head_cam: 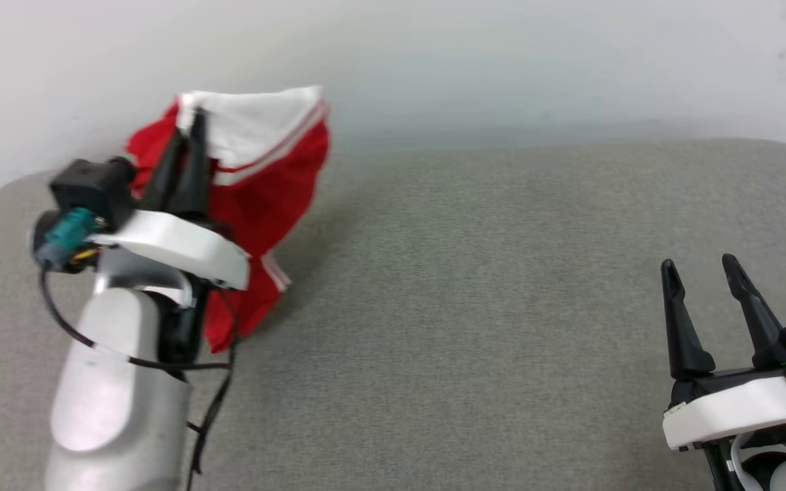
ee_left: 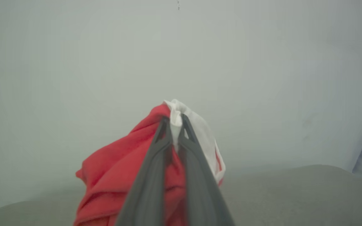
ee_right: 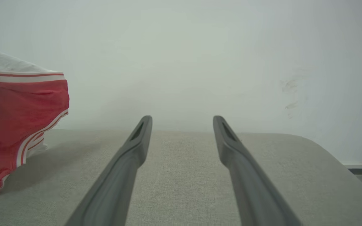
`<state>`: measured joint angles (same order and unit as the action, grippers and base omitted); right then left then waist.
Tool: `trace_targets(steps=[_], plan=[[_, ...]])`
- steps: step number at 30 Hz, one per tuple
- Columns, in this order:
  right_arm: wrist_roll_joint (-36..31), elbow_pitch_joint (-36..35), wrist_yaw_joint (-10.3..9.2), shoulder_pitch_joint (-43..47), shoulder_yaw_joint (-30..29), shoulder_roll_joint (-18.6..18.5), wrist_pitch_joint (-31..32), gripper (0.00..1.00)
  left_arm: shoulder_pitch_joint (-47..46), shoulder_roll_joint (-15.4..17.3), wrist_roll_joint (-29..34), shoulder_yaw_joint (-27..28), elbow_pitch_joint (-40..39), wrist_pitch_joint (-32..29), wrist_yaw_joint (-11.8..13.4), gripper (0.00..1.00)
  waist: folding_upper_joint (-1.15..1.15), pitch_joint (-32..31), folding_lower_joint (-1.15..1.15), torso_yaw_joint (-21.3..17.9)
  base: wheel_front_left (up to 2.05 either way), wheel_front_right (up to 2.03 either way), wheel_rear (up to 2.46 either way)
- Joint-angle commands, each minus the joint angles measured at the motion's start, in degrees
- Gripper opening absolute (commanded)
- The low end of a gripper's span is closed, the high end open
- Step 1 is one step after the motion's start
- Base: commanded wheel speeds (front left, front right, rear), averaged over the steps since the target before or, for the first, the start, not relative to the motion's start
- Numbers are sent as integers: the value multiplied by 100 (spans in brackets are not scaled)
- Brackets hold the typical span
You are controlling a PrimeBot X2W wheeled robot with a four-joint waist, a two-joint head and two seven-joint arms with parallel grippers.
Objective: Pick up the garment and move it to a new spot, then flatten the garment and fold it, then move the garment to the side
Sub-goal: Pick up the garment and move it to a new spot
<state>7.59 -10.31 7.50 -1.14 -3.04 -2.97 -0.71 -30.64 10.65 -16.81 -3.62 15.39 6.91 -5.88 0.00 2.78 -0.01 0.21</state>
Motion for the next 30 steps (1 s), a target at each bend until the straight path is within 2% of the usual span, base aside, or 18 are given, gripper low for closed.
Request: trace_targets(steps=[1, 8, 9, 13, 21, 29, 30], plan=[[12, -22, -2, 3, -16, 12, -7, 100, 103, -73, 0, -78, -99, 8, -17, 0, 0, 43, 1, -161, 0, 0, 0], [68, -93, -2, -46, -76, 12, 1, 100, 428, -536, -41, -986, -993, -34, -89, 0, 0, 314, 1, -521, 0, 0, 0], [83, -135, -2, -96, -81, 11, -17, 100, 517, -614, -62, -1254, -1200, -83, -104, 0, 0, 471, 1, -594, 0, 0, 0], [134, -153, -2, -188, -101, 11, -77, 100, 697, -679, 3, -1803, -1383, -196, -106, 0, 0, 809, 1, -655, 0, 0, 0], [161, -38, -2, -483, -88, 11, -252, 100, 1085, -574, 211, -2696, -1014, -405, -142, 0, 0, 1362, 1, -579, 0, 0, 0], [125, 137, -2, -627, -77, 11, -343, 100, 1274, -449, 147, -3251, -495, -262, -152, 1, 0, 1373, 1, -416, 0, 0, 0], [128, 157, -2, -628, -71, 11, -345, 100, 1274, -467, 125, -3296, -466, -219, -154, 30, 0, 1331, 1, -397, 0, 0, 0]])
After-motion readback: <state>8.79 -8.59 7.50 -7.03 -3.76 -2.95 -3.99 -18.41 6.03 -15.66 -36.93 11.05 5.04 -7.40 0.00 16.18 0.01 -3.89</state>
